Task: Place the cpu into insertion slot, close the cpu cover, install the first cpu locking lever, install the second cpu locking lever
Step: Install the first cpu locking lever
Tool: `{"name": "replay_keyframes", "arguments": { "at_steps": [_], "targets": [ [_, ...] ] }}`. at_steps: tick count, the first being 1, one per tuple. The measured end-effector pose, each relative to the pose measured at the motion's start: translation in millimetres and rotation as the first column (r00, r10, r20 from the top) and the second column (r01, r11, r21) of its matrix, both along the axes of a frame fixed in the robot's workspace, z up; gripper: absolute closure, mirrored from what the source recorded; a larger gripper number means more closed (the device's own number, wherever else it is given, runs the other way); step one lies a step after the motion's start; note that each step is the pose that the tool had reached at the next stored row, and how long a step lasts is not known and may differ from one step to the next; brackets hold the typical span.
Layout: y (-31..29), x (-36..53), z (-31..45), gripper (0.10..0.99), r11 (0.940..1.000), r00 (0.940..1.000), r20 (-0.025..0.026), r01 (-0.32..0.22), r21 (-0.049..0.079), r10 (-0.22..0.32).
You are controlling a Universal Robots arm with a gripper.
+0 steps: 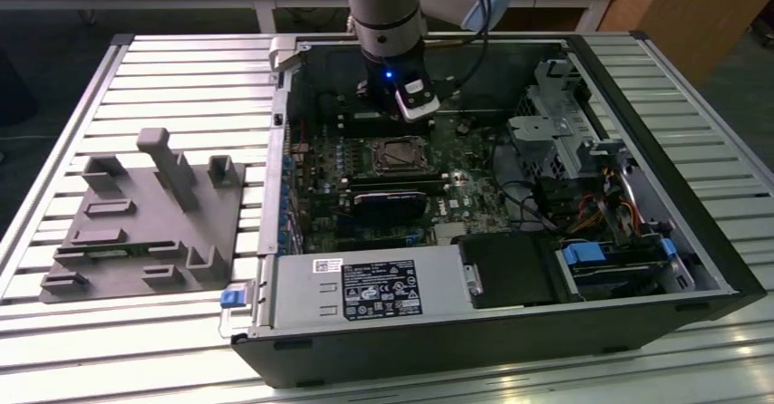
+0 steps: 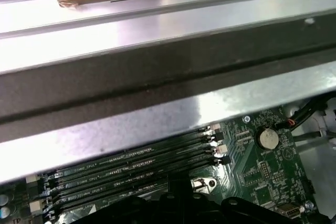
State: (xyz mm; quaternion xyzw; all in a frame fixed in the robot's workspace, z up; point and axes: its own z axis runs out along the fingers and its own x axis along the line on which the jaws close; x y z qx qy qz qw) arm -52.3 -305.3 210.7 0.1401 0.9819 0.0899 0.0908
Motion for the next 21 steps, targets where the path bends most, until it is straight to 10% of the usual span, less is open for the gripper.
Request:
{"name": "replay_keyframes", "arguments": {
  "at_steps": [3,15,17,21],
  "targets": [
    [-0.4,0.9,0.0,0.98,0.9997,0.9999,-0.0165,0.0,-0.025,0.0],
    [-10.9,1.1,0.0,0.98,0.9919,0.9995,-0.0298,0.001,-0.127,-0.004],
    [-13.3,1.2,0.0,0.98,0.991,0.999,-0.045,-0.001,-0.134,-0.005],
    [-19.0,1.8,-0.2,0.98,0.9904,0.9958,-0.0917,-0.008,-0.138,-0.005]
  ]
}}
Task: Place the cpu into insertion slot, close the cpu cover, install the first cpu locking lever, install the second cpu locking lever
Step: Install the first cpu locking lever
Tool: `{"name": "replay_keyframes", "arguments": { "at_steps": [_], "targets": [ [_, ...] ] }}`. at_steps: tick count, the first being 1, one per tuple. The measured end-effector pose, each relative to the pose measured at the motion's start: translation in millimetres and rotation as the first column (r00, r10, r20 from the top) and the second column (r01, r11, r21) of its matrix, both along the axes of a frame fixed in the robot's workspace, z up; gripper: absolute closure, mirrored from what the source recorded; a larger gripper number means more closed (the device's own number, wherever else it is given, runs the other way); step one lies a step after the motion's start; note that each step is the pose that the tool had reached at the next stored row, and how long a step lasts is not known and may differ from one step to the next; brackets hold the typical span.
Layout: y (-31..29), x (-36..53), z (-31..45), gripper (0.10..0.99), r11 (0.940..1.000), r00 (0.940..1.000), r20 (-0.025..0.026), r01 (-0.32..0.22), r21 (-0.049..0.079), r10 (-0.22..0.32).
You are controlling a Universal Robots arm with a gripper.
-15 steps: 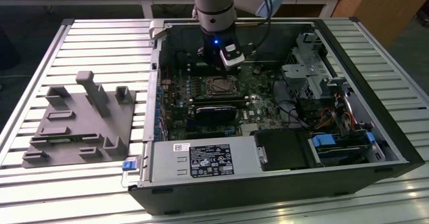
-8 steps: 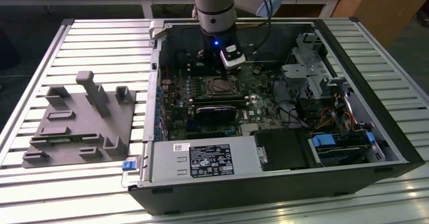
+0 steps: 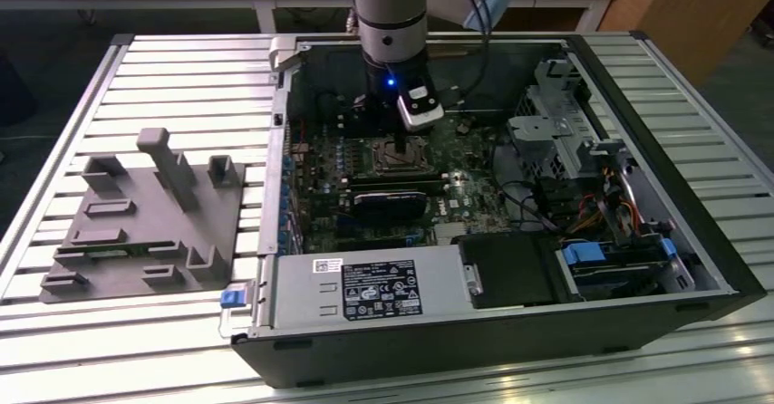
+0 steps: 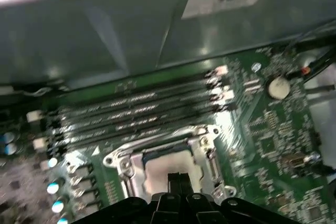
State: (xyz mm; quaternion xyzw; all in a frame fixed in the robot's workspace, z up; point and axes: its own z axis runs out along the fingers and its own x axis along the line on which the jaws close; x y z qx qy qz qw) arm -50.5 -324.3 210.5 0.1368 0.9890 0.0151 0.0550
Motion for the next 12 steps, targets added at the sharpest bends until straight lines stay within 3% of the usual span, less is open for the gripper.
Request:
{"name": "replay_keyframes", "arguments": {
  "at_steps": [1,2,8,12],
  "targets": [
    [-0.9,0.2,-0.1,0.98,1.0,1.0,-0.0088,0.0,-0.001,0.0],
    [-1.1,0.4,-0.2,0.98,1.0,0.9999,-0.0124,0.001,-0.002,-0.001],
    [-1.2,0.4,-0.1,0.98,1.0,0.9999,-0.0128,0.0,-0.003,0.0],
    [-1.2,0.4,6.7,0.98,1.0,0.9999,-0.0128,-0.008,-0.003,0.007]
  ]
}}
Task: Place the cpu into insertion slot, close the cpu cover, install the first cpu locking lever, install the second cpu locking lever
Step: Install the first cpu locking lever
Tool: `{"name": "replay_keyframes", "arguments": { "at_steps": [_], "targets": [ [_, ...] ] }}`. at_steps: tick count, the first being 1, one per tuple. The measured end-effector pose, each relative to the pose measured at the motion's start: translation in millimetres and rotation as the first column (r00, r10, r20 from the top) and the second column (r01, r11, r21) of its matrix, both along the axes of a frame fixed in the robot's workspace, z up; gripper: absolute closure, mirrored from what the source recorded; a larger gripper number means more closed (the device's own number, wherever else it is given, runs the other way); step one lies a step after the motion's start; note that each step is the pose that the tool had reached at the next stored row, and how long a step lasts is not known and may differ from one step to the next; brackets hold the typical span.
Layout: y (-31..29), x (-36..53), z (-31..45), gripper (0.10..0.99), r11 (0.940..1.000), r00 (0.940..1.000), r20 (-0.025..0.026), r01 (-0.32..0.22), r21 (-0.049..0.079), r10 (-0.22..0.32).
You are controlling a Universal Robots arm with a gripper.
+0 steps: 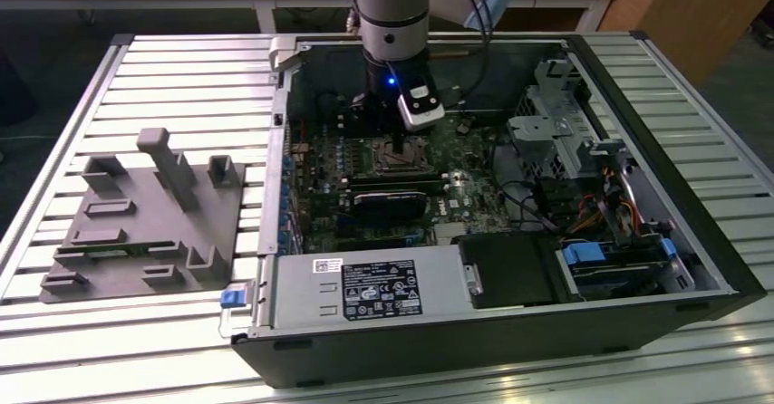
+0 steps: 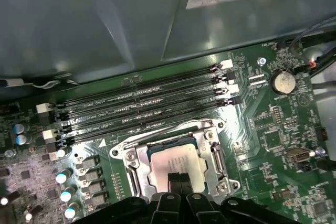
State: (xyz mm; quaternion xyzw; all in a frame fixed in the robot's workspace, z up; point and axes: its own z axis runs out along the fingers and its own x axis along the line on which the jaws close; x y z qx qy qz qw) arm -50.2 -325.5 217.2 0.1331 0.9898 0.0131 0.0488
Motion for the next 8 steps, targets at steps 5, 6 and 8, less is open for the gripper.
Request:
{"name": "replay_keyframes", "arguments": {
  "at_steps": [5,6,8],
  "targets": [
    [0.0,0.0,12.5,0.98,1.0,1.0,0.0,-0.004,0.0,0.004],
    [0.0,0.0,12.9,0.98,1.0,1.0,0.0,-0.004,0.0,0.004],
    [0.0,0.0,12.9,0.98,1.0,1.0,0.0,-0.004,0.0,0.004]
  ]
}}
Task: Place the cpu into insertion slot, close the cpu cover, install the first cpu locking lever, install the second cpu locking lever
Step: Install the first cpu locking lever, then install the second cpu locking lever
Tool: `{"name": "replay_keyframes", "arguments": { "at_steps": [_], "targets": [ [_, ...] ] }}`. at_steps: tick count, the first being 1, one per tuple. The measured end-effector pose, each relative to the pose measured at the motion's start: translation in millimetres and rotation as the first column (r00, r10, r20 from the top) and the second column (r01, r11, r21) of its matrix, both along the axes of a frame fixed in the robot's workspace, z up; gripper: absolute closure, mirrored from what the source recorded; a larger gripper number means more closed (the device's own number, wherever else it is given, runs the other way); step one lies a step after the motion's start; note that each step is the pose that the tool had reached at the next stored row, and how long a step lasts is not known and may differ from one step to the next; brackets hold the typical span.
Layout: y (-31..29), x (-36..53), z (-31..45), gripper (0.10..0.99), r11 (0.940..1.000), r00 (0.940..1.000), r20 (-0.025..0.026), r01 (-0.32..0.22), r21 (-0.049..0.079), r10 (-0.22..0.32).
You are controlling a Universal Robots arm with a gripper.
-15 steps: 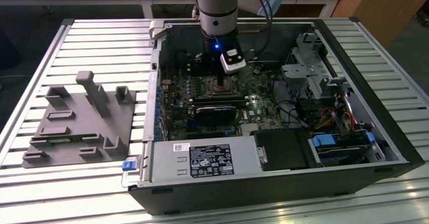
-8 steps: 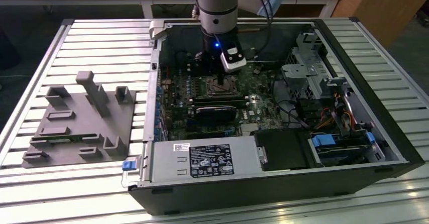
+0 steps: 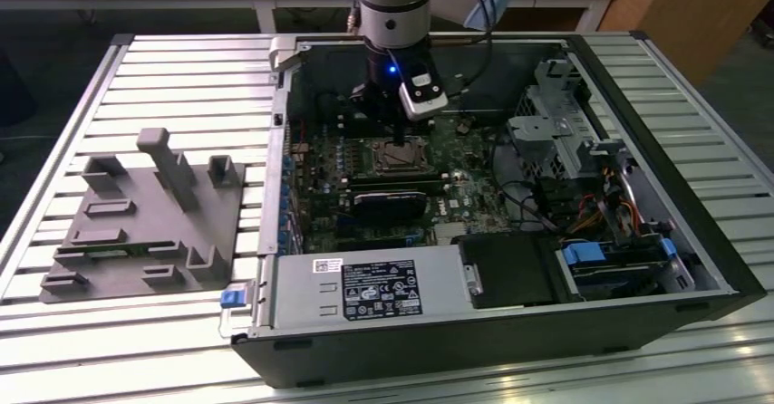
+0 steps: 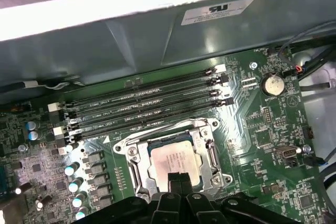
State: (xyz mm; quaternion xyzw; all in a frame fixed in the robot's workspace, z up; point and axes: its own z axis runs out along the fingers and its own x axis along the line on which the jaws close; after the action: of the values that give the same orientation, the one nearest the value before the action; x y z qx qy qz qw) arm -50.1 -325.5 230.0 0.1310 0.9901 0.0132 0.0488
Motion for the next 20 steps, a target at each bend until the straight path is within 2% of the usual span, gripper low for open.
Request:
{"name": "replay_keyframes", "arguments": {
  "at_steps": [12,13,14,20],
  "targets": [
    [-1.0,0.0,0.1,0.98,1.0,1.0,-0.0001,0.0,-0.001,0.0],
    [-1.7,0.0,0.1,0.98,1.0,1.0,-0.0001,0.0,0.0,0.0],
    [-5.4,0.0,0.1,0.98,1.0,1.0,-0.0002,0.0,-0.001,0.0],
    [-12.7,0.0,0.0,0.98,1.0,1.0,-0.0001,0.0,0.0,0.0]
  ]
}}
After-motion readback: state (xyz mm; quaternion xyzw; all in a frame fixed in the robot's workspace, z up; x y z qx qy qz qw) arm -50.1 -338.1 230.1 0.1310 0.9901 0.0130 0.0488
